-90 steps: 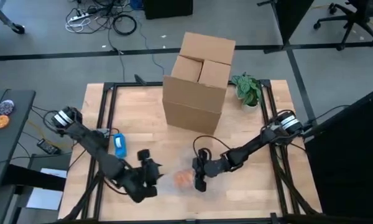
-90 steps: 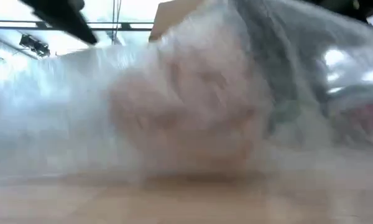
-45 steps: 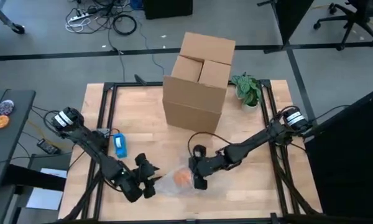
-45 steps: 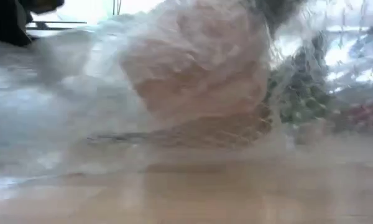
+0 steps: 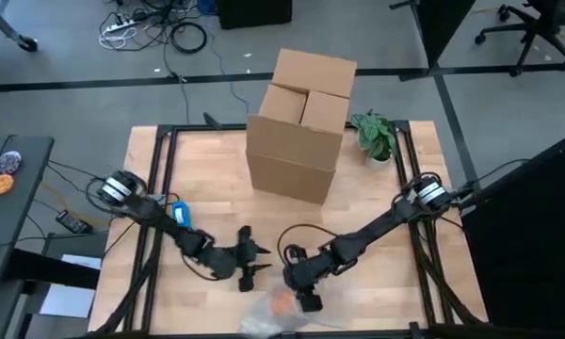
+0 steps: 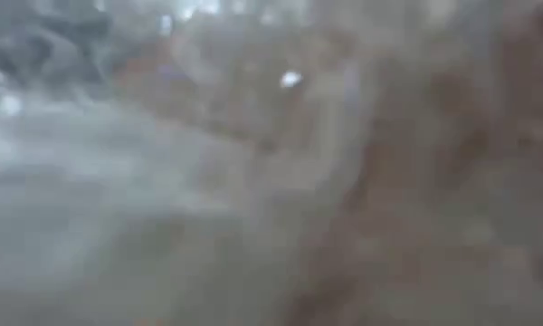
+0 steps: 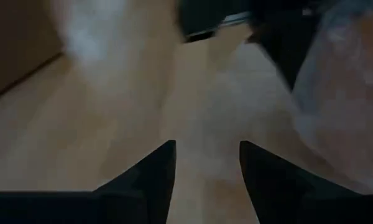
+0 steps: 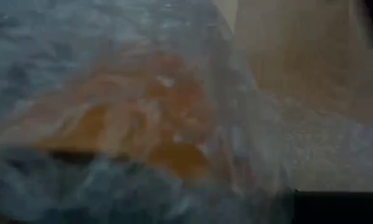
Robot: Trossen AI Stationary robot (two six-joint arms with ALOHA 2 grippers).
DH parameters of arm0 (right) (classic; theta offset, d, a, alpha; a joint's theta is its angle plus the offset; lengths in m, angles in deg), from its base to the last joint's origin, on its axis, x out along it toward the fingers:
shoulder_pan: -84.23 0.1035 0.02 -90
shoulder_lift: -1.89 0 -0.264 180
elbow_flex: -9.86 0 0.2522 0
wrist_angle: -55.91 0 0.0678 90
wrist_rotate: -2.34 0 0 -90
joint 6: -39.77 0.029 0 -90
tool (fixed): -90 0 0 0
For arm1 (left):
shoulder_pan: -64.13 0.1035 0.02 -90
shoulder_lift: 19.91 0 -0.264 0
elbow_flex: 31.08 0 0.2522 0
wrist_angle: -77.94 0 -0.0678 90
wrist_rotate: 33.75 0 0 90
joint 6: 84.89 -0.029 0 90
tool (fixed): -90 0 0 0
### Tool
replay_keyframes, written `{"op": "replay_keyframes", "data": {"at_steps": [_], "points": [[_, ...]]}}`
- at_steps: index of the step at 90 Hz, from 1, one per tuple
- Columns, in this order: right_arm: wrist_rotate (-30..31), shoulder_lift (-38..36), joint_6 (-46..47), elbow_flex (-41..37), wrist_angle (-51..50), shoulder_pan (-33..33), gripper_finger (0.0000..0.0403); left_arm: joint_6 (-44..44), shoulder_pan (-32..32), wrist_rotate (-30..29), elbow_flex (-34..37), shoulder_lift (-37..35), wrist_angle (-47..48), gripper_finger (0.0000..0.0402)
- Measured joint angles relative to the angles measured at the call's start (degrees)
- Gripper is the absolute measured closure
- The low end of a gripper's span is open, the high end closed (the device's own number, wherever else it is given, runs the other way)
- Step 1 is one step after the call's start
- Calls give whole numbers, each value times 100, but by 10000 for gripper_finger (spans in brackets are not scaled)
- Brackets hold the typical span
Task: Wrap mug
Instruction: Wrap the orange mug using the transparent bubble wrap
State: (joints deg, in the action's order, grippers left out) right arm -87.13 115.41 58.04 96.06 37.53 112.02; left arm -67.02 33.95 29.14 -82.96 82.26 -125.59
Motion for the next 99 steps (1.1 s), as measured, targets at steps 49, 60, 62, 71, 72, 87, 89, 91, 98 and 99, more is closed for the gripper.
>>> {"op": "replay_keyframes", "data": {"at_steps": [49, 60, 62, 71, 72, 87, 89, 91, 98, 99], "points": [[172, -131, -729, 166, -1026, 111, 400, -757, 876, 1784, -1397, 1790, 22, 240], [173, -307, -819, 156, -1368, 59, 400, -732, 1023, 1665, -1367, 1746, 351, 240], [167, -346, -840, 153, -1428, 39, 400, -733, 1053, 1637, -1367, 1726, 401, 240], [168, -473, -1039, 147, -1668, -20, 400, -784, 1226, 1497, -1367, 1614, 730, 240], [170, -478, -1070, 146, -1686, -22, 400, -797, 1244, 1483, -1367, 1600, 774, 240], [142, -503, -1326, 149, -1915, -100, 400, -1033, 1593, 1431, -1345, 1322, 1321, 240], [97, -505, -1361, 149, -1957, -140, 400, -1079, 1647, 1428, -1343, 1275, 1385, 240], [37, -505, -1399, 149, -2000, -180, 400, -1137, 1695, 1415, -1339, 1248, 1448, 240], [-160, -510, -1526, 190, -2181, -319, 400, -1259, 1863, 1343, -1325, 1092, 1581, 239], [-172, -512, -1550, 215, -2243, -338, 400, -1275, 1887, 1327, -1324, 1079, 1591, 239]]}}
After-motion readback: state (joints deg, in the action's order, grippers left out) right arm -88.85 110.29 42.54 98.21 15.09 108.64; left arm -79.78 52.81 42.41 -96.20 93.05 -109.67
